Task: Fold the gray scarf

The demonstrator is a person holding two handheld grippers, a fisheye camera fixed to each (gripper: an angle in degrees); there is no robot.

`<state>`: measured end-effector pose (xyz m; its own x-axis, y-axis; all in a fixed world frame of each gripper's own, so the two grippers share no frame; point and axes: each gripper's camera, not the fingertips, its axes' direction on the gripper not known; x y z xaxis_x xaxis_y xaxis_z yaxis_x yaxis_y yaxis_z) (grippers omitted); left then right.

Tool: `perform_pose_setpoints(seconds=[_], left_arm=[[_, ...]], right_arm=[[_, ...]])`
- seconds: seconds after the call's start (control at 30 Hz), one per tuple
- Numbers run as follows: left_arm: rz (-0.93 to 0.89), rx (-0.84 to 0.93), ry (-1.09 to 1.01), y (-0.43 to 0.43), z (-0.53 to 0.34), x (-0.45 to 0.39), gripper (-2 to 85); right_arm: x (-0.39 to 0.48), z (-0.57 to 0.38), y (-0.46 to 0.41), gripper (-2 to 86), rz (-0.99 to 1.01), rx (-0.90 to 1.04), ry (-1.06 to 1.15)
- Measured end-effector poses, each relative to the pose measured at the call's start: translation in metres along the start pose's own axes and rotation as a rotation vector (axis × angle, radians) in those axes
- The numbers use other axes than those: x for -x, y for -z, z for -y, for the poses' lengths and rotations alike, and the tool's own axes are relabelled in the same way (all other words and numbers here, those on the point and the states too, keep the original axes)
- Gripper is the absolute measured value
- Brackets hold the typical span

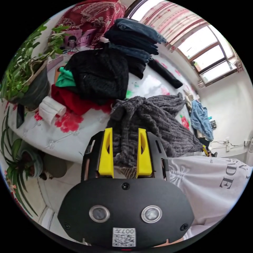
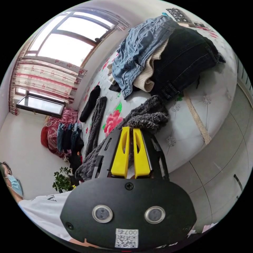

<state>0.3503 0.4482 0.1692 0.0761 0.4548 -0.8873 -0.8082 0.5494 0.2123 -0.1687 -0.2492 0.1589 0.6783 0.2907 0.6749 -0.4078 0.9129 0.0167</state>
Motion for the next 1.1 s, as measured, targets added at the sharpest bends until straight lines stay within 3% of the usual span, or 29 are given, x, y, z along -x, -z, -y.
perform_pose_setpoints(seconds=[0.2, 0.37, 0.47, 0.57, 0.73, 0.77, 0.87, 0.93, 1.1], left_arm=[[-0.085, 0.015, 0.003, -0.049, 0.043, 0.002, 14.2], [-0.023, 0.066, 0.079, -0.077, 0.069, 0.019, 4.6], [-0.075, 0.048, 0.079, -0.072, 0.073, 0.027, 2.9], [-0.136, 0.043, 0.036, -0.06, 0.073, 0.031, 1.7], [-0.341, -0.042, 0.057, -0.016, 0.085, 0.049, 0.3], [-0.374, -0.069, 0.057, -0.004, 0.095, 0.053, 0.0], [-0.431, -0.138, 0.009, 0.029, 0.136, 0.055, -0.3], [-0.439, -0.184, -0.041, 0.056, 0.173, 0.049, -0.4], [-0.46, -0.443, -0.23, 0.165, 0.226, 0.012, -0.5]], right_arm=[[0.049, 0.004, -0.005, 6.3, -0.395, 0.029, 0.076], [0.104, 0.003, -0.004, 9.0, -0.647, -0.098, 0.2], [0.115, 0.015, -0.027, 9.9, -0.532, -0.037, 0.26], [0.1, 0.033, -0.077, 10.3, -0.406, 0.141, 0.21], [0.075, 0.04, -0.163, 6.2, -0.55, 0.392, 0.129], [0.082, 0.04, -0.163, 5.1, -0.585, 0.385, 0.151], [0.141, 0.066, -0.142, 2.7, -0.398, 0.318, 0.306], [0.204, 0.097, -0.096, 1.9, -0.178, 0.2, 0.44], [0.305, 0.114, 0.03, 1.3, 0.128, -0.107, 0.675]])
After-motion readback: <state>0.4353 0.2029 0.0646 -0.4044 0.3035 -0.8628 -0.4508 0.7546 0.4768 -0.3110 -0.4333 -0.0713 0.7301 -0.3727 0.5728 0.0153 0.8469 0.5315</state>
